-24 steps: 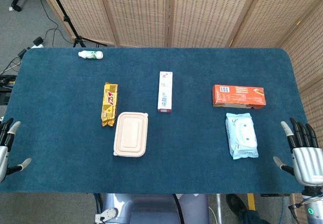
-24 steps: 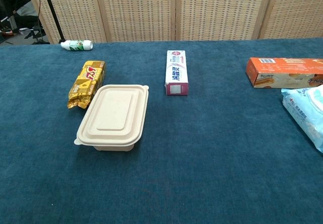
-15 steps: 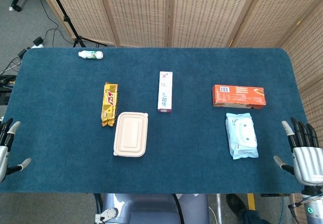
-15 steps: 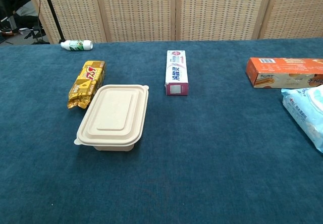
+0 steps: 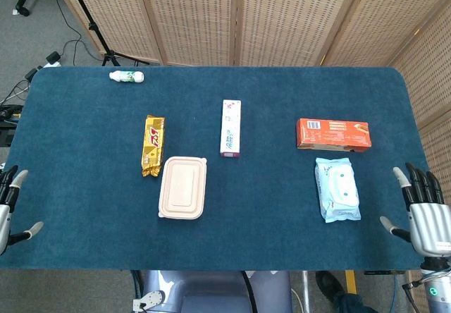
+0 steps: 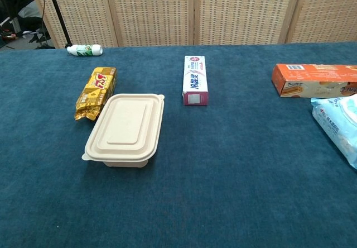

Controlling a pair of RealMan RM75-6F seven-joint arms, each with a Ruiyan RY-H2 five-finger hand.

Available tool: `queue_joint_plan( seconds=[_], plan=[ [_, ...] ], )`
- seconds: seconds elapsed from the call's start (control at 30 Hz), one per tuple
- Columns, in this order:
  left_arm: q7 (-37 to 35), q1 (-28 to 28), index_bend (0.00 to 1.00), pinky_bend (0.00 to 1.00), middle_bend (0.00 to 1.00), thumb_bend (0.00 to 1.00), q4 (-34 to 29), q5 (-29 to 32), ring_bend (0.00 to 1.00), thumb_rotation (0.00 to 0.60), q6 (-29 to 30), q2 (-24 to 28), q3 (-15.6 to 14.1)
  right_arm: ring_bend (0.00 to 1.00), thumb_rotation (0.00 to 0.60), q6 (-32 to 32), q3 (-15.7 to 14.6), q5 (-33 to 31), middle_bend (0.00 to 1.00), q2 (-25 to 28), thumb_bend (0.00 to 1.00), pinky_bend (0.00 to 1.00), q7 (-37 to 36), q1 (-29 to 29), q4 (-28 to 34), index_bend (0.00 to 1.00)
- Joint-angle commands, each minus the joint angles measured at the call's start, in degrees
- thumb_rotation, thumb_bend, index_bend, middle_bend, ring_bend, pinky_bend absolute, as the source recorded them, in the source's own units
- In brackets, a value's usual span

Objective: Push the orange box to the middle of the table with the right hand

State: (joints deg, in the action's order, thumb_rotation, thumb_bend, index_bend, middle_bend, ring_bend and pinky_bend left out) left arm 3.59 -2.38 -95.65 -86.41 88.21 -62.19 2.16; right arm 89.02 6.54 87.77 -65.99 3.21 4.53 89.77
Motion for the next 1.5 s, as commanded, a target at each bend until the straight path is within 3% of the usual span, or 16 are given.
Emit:
queue_joint_plan(
  seconds=[0.03,0.3,0.5,0.8,1.07,1.17,1.43,1.5],
  plan=[
    [0.1,0.0,0.00,0.00,0.00,0.00,0.1,-0.1,0.00,0.600,0.3,-0.2,0.1,0.00,0.600,-4.4,2.3,-2.2,0.00,1.0,0.00,0.00,-1.5,3.3,-0.7,0.00],
    [1.7,-0.9,0.00,0.00,0.00,0.00,-0.1,2.7,0.00,0.600,-1.4,-0.9,1.4,0.00,0.600,-18.9,9.2,-9.4,0.00,2.9,0.00,0.00,-7.0,14.0,-3.9,0.02],
    [2.3,-1.3,0.00,0.00,0.00,0.00,-0.2,4.7,0.00,0.600,-2.5,-1.1,2.1,0.00,0.600,-27.4,11.9,-14.5,0.00,0.5,0.00,0.00,-7.6,20.3,-9.8,0.02],
    [3.6,-2.5,0.00,0.00,0.00,0.00,-0.2,7.7,0.00,0.600,-4.6,-1.5,3.3,0.00,0.600,-41.6,12.8,-22.7,0.00,-7.6,0.00,0.00,-4.2,29.9,-27.1,0.02],
    [6.5,-3.9,0.00,0.00,0.00,0.00,-0.1,10.9,0.00,0.600,-6.7,-2.6,4.4,0.00,0.600,-61.3,15.9,-31.5,0.00,-11.4,0.00,0.00,-15.7,35.8,-39.0,0.03],
    [7.4,-4.4,0.00,0.00,0.00,0.00,0.1,12.2,0.00,0.600,-7.6,-3.0,4.7,0.00,0.600,-70.9,18.5,-35.9,0.00,-11.8,0.13,0.00,-22.9,37.1,-42.4,0.03],
    [8.2,-5.1,0.00,0.00,0.00,0.00,0.5,14.2,0.00,0.600,-8.6,-3.5,5.2,0.00,0.600,-86.2,24.9,-38.7,0.00,-11.5,0.89,0.00,-31.9,36.4,-45.8,0.04],
    [8.4,-5.2,0.00,0.00,0.00,0.00,0.5,14.2,0.00,0.600,-8.7,-3.5,5.1,0.00,0.600,-87.5,26.5,-37.8,0.00,-11.6,0.99,0.00,-31.6,35.8,-46.0,0.05]
  ],
)
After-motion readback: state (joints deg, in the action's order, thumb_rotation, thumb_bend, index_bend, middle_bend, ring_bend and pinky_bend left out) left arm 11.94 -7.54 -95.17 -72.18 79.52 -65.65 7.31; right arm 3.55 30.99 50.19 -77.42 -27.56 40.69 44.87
